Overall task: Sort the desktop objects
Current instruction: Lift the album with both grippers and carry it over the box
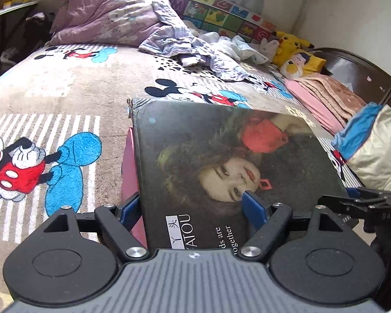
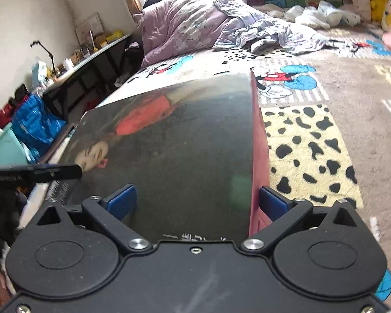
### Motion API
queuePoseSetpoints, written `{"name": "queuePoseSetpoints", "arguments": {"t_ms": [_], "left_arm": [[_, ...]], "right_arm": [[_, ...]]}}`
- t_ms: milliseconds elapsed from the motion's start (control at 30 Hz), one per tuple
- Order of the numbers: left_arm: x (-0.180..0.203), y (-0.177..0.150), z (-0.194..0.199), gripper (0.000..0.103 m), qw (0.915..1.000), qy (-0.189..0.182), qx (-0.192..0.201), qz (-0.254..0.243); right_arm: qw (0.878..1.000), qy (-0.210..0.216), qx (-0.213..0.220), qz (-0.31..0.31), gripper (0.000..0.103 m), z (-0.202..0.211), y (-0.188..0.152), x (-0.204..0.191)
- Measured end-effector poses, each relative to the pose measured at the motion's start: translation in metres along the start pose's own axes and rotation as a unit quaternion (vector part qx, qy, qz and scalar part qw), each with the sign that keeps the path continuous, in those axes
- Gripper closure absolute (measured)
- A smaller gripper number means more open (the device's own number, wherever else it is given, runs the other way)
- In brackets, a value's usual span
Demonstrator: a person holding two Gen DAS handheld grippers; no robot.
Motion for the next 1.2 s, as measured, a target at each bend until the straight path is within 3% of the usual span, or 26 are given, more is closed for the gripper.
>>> {"name": "queuePoseSetpoints", "arguments": {"t_ms": [167, 400, 600, 667, 800, 900, 967, 1067, 1200], "left_arm": [[-0.005, 0.001, -0.011, 0.02, 0.9997, 0.011, 0.003, 0.02], [0.012, -0.001, -0.018, 0.019, 0.9988, 0.044, 0.0, -0.023], [0.011, -0.001, -0.007, 0.019, 0.9953, 0.087, 0.017, -0.038], [0.001, -0.001, -0.002, 0.018, 0.995, 0.096, 0.023, -0.02], [-0.023, -0.006, 0.002, 0.018, 0.9962, 0.066, 0.017, 0.054], [-0.036, -0.012, 0.0, 0.018, 0.9919, 0.039, 0.004, 0.121], [-0.041, -0.016, -0.001, 0.018, 0.9894, 0.03, 0.003, 0.142], [-0.041, -0.022, -0.006, 0.018, 0.9857, -0.011, -0.013, 0.168], [-0.037, -0.024, -0.007, 0.017, 0.9855, -0.022, -0.011, 0.168]], "right_arm": [[1.0, -0.009, 0.009, -0.01, 0.001, -0.008, 0.003, 0.004], [0.999, -0.014, 0.038, 0.021, 0.002, -0.004, 0.005, -0.002], [0.998, -0.025, 0.032, 0.037, 0.002, 0.002, 0.0, -0.002], [0.998, -0.029, 0.031, 0.043, 0.002, 0.004, -0.001, -0.002], [0.999, -0.034, 0.005, 0.002, 0.002, -0.002, -0.008, 0.012], [0.998, -0.017, -0.025, -0.056, 0.002, -0.011, -0.017, 0.025], [0.996, 0.0, -0.023, -0.083, 0.001, -0.011, -0.021, 0.028], [0.995, 0.016, -0.012, -0.099, 0.001, -0.008, -0.017, 0.029], [0.993, 0.033, 0.002, -0.114, 0.001, -0.004, -0.011, 0.03]]}}
Point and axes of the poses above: each gripper's, at about its wrist camera, not at the fingertips, and z roughly against the way its jaws point, x to its right, y to its top, the point moved 3 cm from there along -z, roughly the way its jaws point, and after that the axes turned 8 degrees about x, right-handed, at the moved point
